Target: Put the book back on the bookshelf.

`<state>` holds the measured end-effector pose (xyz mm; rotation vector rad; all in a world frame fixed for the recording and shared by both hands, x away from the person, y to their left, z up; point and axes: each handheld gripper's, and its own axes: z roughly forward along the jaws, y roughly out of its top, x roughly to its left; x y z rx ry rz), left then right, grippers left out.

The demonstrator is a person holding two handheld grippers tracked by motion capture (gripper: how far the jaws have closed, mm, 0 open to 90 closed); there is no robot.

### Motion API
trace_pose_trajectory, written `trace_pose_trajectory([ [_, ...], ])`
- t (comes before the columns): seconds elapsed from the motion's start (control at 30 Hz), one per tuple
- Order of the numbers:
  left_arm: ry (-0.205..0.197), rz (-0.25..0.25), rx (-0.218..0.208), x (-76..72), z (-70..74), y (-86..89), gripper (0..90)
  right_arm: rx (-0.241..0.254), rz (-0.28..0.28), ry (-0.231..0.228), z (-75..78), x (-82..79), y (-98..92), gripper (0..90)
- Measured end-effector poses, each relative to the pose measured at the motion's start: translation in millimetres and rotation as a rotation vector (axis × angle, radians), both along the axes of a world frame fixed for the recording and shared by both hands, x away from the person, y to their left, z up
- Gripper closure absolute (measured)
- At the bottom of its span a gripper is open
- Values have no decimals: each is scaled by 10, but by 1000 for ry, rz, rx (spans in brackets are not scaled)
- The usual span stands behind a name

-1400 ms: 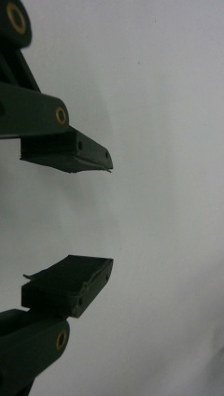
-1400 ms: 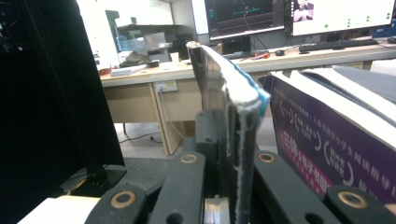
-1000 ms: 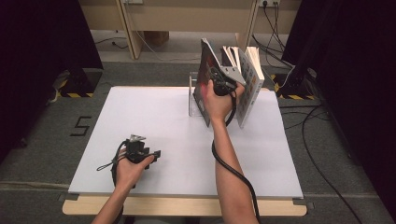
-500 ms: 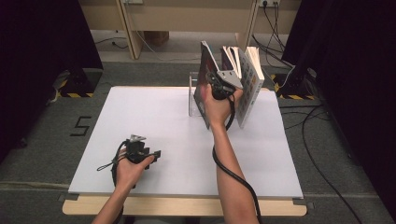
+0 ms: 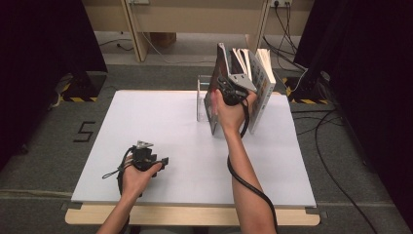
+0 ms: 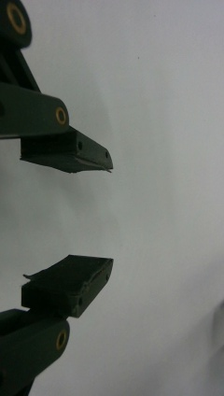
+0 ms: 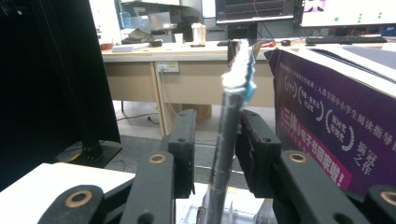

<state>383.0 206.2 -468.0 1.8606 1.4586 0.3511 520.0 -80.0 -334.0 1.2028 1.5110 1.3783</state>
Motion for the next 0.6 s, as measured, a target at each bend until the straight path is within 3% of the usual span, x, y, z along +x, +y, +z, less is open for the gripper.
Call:
trace_pose_trajectory([
  [0.17, -2, 5, 1, -2, 3, 3, 450, 15, 7, 19, -5, -9, -5, 640],
  [0.6, -6, 7, 1, -3, 6, -10, 450, -5, 11, 37, -73, -100, -52, 610],
])
